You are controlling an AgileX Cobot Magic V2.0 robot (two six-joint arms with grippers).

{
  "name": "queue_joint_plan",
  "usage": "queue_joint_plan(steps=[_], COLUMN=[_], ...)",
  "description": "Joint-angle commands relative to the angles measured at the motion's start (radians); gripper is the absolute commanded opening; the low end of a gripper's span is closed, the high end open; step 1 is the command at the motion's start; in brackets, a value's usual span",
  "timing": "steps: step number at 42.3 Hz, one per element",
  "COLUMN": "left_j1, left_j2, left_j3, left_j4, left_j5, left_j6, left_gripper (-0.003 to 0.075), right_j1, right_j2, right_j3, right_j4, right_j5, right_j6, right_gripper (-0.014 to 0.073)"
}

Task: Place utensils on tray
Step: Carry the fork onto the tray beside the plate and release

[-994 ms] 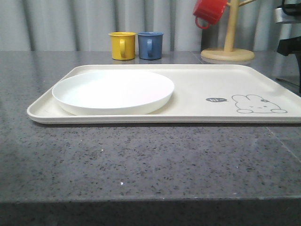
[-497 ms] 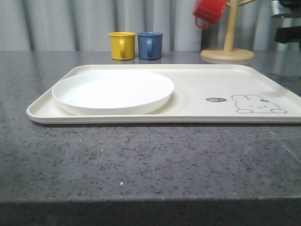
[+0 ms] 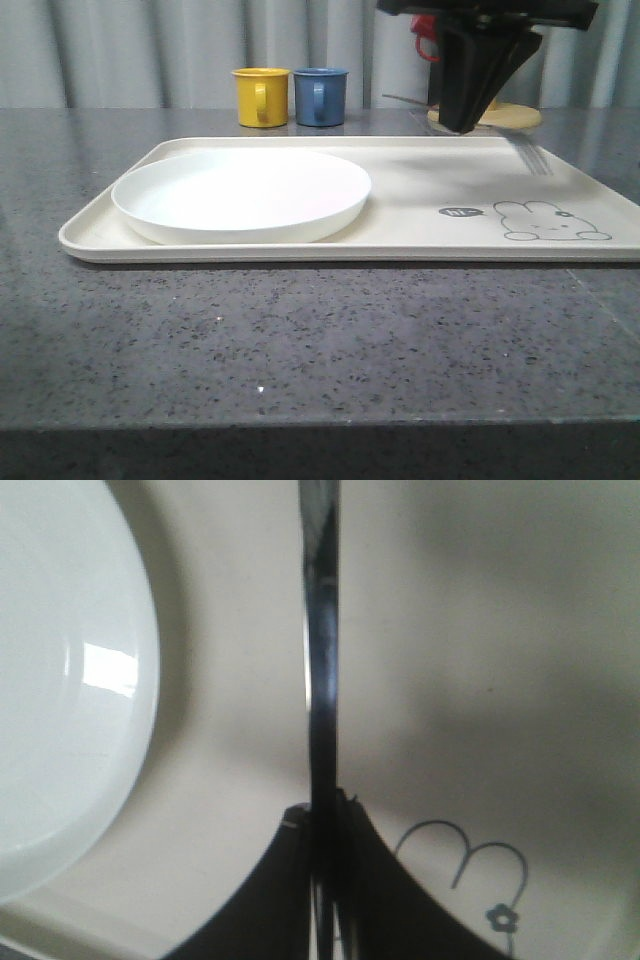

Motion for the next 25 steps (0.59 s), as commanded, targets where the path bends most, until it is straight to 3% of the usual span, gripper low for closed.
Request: queue_joint_plan(steps=[1,7,25], left_j1=[-0.009,-0.009,-0.009], left_j2=[-0.001,-0.001,-0.001], left_j3=[-0.028,-0.028,-0.028], left_j4=[0.004,0.004,0.004], left_j5=[-0.068,-0.068,-0.068], left_j6=[-0.009,-0.009,-0.009], left_gripper=[0.0428,0.0428,0.0428], right_j1=[0.000,0.001,0.002], right_j2=[-0.021,0.004,0.058], right_j3=[-0.033,-0.033,-0.033], right_j4=[-0.006,0.015,0.077], right_j5=[0.050,-0.009,-0.104], right_j6=[0.143,0.250,0.251], right_gripper=[-0.0064,-0.0064,-0.0049])
